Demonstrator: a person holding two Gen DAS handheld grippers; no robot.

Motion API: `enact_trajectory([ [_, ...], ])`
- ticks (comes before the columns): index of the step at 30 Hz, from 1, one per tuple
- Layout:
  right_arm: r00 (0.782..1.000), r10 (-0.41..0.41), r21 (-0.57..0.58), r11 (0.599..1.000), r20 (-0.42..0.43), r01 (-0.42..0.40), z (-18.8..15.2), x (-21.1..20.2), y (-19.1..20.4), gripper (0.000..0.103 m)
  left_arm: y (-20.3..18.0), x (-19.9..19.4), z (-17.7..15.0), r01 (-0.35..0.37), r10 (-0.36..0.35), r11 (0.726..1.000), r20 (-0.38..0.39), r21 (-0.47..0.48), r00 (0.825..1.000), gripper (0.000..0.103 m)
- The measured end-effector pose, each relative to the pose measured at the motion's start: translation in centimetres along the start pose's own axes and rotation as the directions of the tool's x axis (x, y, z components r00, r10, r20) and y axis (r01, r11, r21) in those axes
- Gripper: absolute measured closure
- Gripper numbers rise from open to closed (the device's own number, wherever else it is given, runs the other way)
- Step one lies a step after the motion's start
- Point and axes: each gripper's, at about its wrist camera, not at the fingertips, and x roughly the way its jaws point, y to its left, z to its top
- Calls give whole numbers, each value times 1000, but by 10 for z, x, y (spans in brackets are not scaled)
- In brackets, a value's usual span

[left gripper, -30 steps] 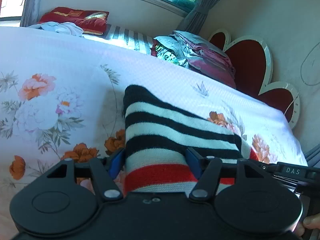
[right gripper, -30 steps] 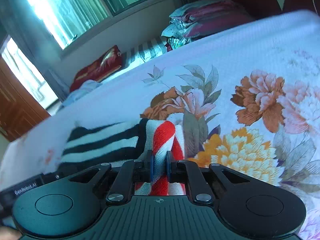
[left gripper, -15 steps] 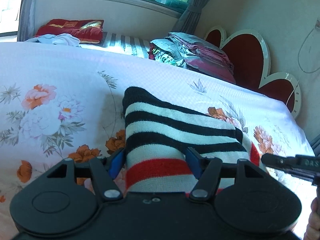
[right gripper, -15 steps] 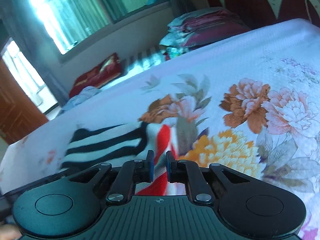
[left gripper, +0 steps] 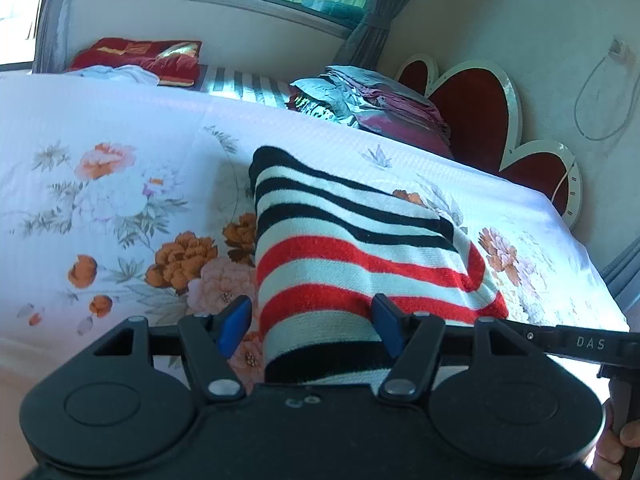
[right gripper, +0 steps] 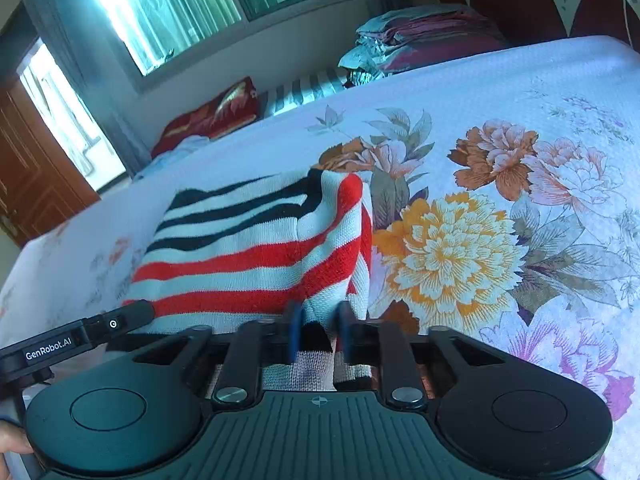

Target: Fold small clothes

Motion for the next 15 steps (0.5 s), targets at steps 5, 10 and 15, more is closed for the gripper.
enact_trajectory([
  [5,995,-94,-46,994,44,96,-10,10,-7,91,-7,5,-3,-5,5,1000,-9,16,1000,37],
  [10,999,-32,-31,999,19,33,0,-2,-9,87,-6,2,-1,-27,27,1000,-21,11,999,30],
  [15,1000,11,35,999,17,-11,1,-17,-13,45,-5,-7,-3,-33,32,999,-42,-18,999,26],
])
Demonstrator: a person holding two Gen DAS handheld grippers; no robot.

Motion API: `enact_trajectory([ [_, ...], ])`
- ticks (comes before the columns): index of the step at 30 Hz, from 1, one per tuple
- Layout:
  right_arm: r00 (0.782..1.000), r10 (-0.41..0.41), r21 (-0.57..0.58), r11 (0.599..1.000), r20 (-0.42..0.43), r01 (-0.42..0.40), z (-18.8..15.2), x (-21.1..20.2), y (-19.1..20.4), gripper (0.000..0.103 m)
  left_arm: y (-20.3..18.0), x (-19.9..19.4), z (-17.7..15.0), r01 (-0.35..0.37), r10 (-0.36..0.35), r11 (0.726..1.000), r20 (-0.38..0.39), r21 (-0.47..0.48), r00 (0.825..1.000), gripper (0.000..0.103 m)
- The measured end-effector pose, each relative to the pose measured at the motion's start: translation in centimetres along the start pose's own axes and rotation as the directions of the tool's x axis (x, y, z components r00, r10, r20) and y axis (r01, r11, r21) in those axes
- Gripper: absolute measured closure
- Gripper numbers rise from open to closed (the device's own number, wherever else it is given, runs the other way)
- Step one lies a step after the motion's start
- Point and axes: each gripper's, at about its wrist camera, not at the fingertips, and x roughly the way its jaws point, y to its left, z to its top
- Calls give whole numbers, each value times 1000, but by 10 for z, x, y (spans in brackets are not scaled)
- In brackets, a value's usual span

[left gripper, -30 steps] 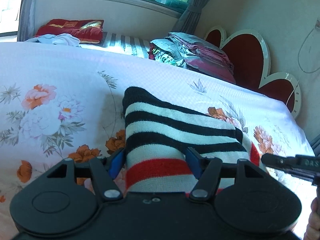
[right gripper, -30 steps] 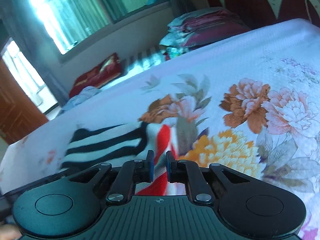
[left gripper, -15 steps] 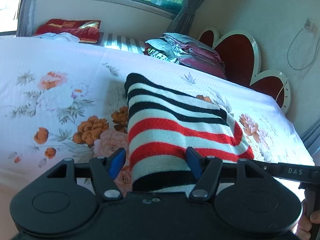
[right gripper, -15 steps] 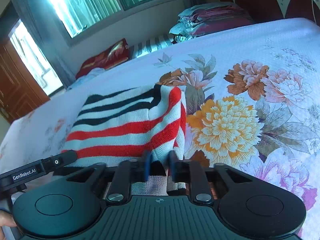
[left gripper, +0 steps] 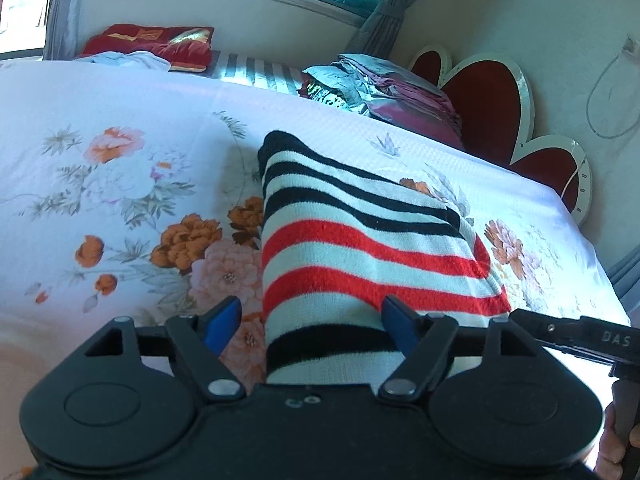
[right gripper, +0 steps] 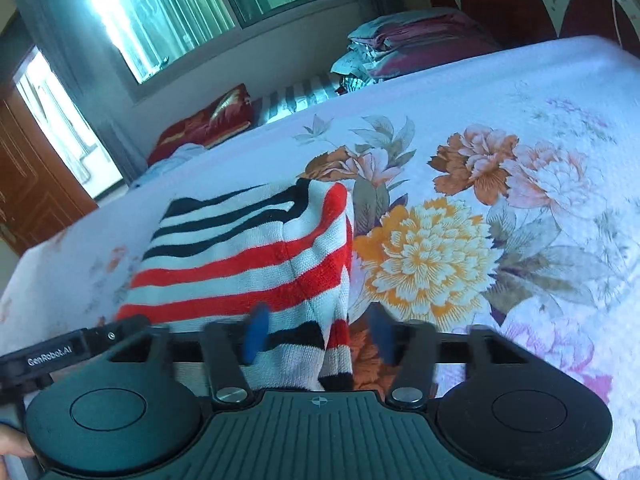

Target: Fold small clothes

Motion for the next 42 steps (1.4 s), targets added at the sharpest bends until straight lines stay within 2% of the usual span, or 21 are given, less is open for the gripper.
enact_trajectory([
  [5,999,24,19,1000,-21,-24,-2,-1,1,44,1,-8,-2,14,-15,1000,-19,-20,1000,23],
  [9,1000,15,29,999,-26,-14,-3,7,-3,31,1,-7,-3,44,-46,998,-47,-39,998,21],
  [13,998,21,32,999,-64,-19,-4,21,-10,31,-1,4,-9,81,-83,997,-92,-20,992,17],
  [19,992,94,90,992,-89,-86,-1,34,-27,31,9,22,-11,147,-155,986,-115,-76,981,16],
  [26,986,141,84,988,-91,-133,5,44,-32,31,6,31,-6,159,-167,985,-125,-72,978,16],
  [32,995,67,-14,998,-72,-68,-10,28,-25,32,7,27,-12,168,-170,985,-105,-30,980,18],
  [36,997,60,26,998,-57,-58,-13,15,-27,32,9,14,-18,159,-161,987,-108,-24,981,19],
  [38,994,101,49,994,-28,-100,-13,0,-26,32,9,6,-18,155,-157,988,-107,-22,982,20],
  [42,995,92,28,995,-40,-91,-27,-17,-19,32,12,3,-24,166,-168,986,-113,-27,979,19],
])
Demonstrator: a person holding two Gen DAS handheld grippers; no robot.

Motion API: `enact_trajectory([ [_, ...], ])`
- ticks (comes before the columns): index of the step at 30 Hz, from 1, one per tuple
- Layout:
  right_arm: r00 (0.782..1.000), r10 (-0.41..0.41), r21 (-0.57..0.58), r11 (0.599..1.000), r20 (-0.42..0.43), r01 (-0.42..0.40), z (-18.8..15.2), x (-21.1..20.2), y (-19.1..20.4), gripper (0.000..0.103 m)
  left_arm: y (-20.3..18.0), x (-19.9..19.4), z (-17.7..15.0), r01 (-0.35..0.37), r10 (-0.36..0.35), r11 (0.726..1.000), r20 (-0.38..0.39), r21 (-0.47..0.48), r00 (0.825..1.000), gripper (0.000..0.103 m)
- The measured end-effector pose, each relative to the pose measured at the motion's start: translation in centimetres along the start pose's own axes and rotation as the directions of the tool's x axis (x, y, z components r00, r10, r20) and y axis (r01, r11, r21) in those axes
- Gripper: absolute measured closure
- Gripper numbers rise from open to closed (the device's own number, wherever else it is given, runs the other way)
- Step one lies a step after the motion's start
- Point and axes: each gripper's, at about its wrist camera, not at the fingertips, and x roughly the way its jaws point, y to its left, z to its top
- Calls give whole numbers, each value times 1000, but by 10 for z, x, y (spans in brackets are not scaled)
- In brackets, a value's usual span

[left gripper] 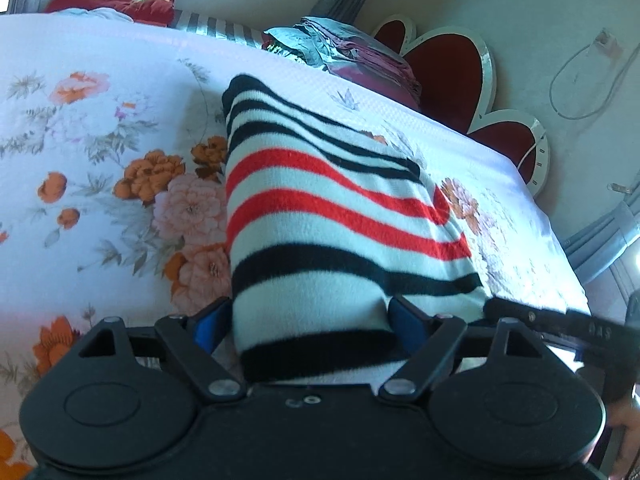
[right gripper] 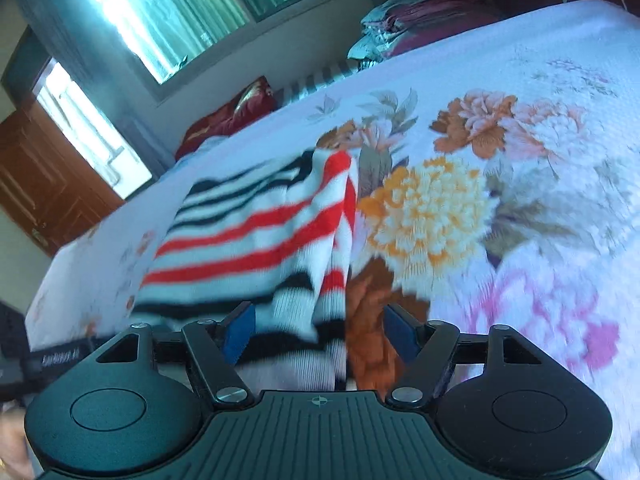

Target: Fold small clothes

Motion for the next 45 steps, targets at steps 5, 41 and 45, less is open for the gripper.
enact_trajectory([
  [5,997,-76,-19,997,-19,76,-16,9,-2,32,3,3,-1,13,-13,1000,-3,8,1000,19],
  [41,972,234,152,960,39,-237,42,52,32,72,-13,-25,33,31,-40,991,73,127,997,55],
  [45,967,248,135,958,53,-253,37,52,77,72,12,-61,38,26,-40,991,106,128,994,55],
])
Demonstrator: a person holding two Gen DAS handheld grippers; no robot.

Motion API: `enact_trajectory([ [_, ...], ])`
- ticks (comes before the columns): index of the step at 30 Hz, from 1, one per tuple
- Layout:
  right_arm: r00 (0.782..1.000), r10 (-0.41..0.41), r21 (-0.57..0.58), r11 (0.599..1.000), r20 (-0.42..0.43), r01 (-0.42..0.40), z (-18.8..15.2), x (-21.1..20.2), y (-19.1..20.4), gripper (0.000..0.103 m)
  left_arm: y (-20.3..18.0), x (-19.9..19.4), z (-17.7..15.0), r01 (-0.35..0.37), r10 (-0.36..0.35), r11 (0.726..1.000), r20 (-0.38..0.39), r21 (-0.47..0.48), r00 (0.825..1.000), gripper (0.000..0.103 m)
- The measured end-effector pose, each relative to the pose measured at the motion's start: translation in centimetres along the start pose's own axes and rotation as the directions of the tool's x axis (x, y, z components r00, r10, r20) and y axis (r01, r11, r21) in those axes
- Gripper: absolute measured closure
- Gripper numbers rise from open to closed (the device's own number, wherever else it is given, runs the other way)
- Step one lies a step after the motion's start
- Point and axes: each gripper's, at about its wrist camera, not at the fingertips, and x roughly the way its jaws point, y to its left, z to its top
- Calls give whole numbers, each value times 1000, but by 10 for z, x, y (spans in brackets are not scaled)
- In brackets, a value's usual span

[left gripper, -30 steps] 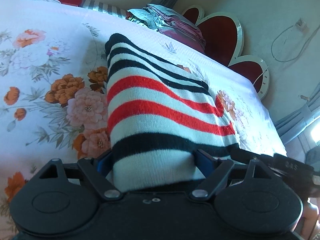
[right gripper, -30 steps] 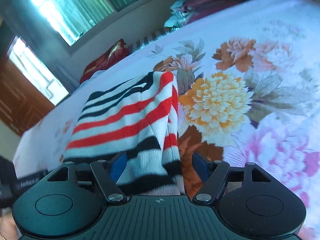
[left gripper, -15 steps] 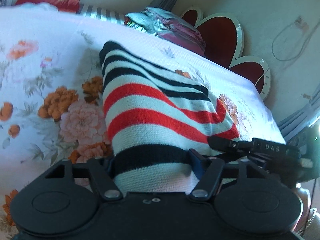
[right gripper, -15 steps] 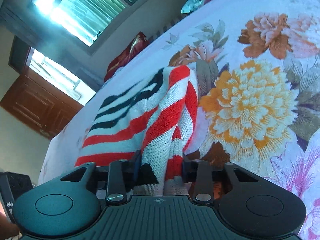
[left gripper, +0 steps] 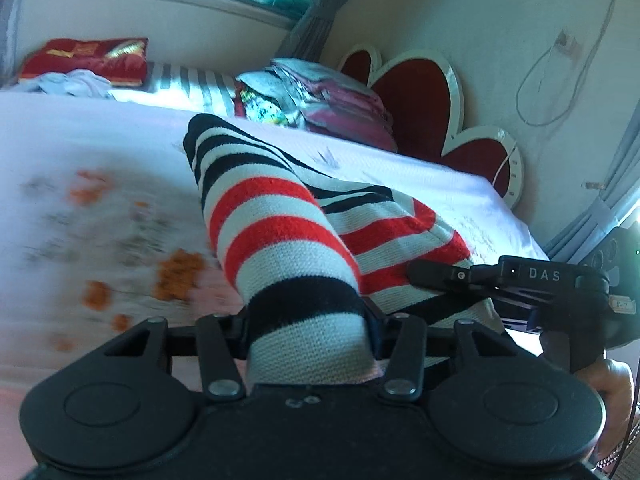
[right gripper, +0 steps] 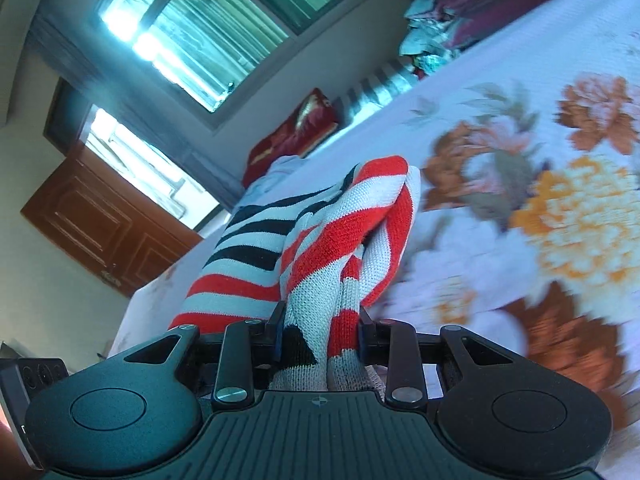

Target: Fold small clothes

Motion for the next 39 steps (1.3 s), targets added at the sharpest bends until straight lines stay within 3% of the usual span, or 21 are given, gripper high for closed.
enact_trajectory([
  [11,1000,26,-21,999,14,-26,-80,107,154,72,145,-115,2,-22,22,1000,49,6,999,55],
  [18,998,57,-16,998,-21,-58,-121,202,221,72,233,-154,4,-90,91,996,61,-14,994,55],
  [24,994,39,-35,998,-98,-42,-145,262,236,72,293,-165,-14,-131,132,991,48,-23,990,54],
  [27,994,3,-36,999,-110,-7,-150,274,228,72,308,-161,-24,-110,113,993,62,-48,992,50],
  [34,993,-22,25,999,-114,25,-145,270,205,67,311,-160,-22,-137,140,988,45,-72,989,33],
  [39,996,-49,6,999,-68,49,-129,251,214,66,304,-180,-20,-163,170,982,75,-92,983,36],
])
